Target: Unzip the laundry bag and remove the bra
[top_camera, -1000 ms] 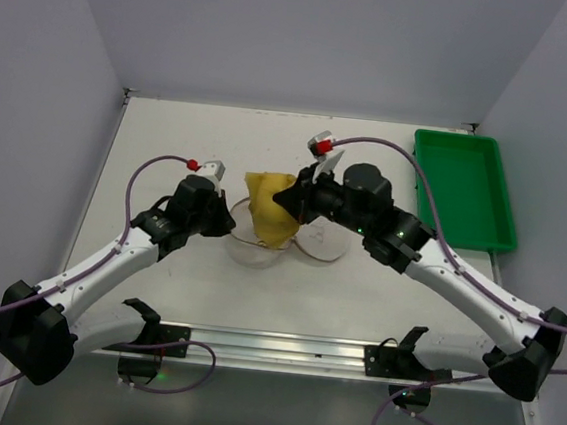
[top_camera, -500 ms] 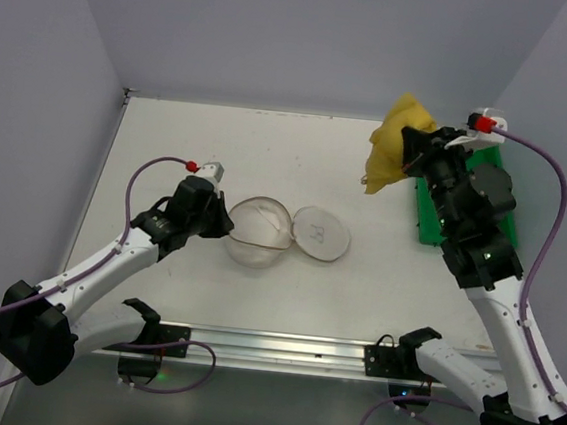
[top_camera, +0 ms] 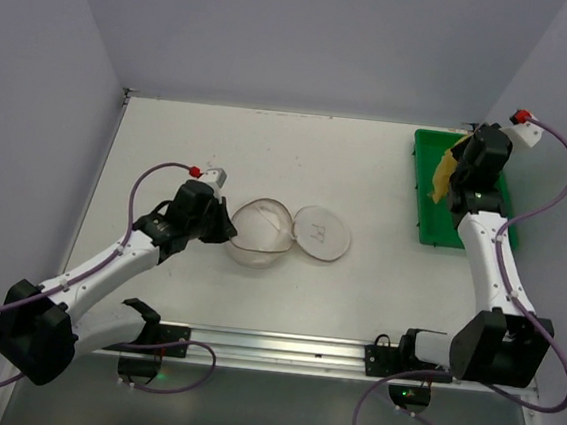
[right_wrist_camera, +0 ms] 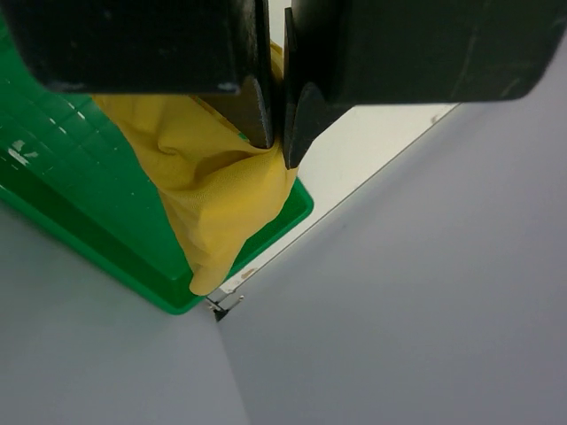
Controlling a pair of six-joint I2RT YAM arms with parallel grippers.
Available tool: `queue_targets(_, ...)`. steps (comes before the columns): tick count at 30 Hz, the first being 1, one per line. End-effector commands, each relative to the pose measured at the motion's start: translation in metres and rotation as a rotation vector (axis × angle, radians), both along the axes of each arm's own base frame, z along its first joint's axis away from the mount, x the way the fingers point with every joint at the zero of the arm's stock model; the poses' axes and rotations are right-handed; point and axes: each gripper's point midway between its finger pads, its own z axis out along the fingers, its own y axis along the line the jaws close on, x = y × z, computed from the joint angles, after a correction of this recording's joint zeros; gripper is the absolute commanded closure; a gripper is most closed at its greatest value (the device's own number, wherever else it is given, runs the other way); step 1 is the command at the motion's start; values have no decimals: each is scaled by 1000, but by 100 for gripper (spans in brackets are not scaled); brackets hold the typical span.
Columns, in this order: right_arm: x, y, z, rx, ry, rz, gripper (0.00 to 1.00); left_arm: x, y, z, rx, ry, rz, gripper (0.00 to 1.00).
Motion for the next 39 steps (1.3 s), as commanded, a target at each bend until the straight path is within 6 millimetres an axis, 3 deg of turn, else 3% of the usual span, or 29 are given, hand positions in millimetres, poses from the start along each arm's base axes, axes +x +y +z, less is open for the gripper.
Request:
queue_targets(1,18,-25,29,24,-155,-145,100,3,-9,7,-59,-23,-21,100)
queue_targets(8,62,-48,-8,8,-88,-249,100,2,-12,4,-67,-11,-34,100)
queue_targets(12,96,-45,-24,15,-79,-182,100,2,-12,4,-66,-5,-35,100)
queue_targets(13,103,-45,-20,19,-93,-164,100,3,-12,5,-67,-8,-33,100)
queue_targets(14,115,-41,-36,24,-62,-131,100,3,-12,5,-66,-9,-32,100)
queue_targets(16,127,-44,-37,30,-58,-124,100,4,-12,5,-63,-9,-30,100)
queue_targets(17,134,-46,-54,38,-23,-135,100,5,-13,5,-62,-7,-30,100)
queue_targets(21,142,-63,-91,160,49,-167,95,6,-13,2,-59,1,-33,100)
queue_targets(22,138,-71,-104,214,70,-194,92,6,-14,1,-57,4,-33,100)
queue_targets(24,136,-75,-115,261,86,-197,65,6,-13,-1,-54,6,-33,100)
queue_targets(25,130,-77,-126,279,125,-210,46,5,-13,-2,-53,7,-33,100)
queue_targets(27,124,-78,-125,275,142,-223,36,6,-13,0,-54,4,-34,100)
queue_targets(29,114,-78,-125,273,172,-235,28,5,-13,0,-55,3,-35,100)
queue_targets(33,93,-73,-98,266,178,-232,24,6,-11,7,-60,-21,-25,100)
queue_targets(35,80,-58,-79,264,180,-180,23,6,-11,9,-62,-29,-27,100)
queue_targets(37,68,-36,-79,244,210,-113,22,8,-11,12,-61,-40,-24,100)
queue_targets(38,57,-26,-57,237,167,-76,22,9,-11,13,-61,-43,-23,100)
queue_targets(39,50,-16,-53,225,161,-45,21,9,-11,12,-61,-42,-23,100)
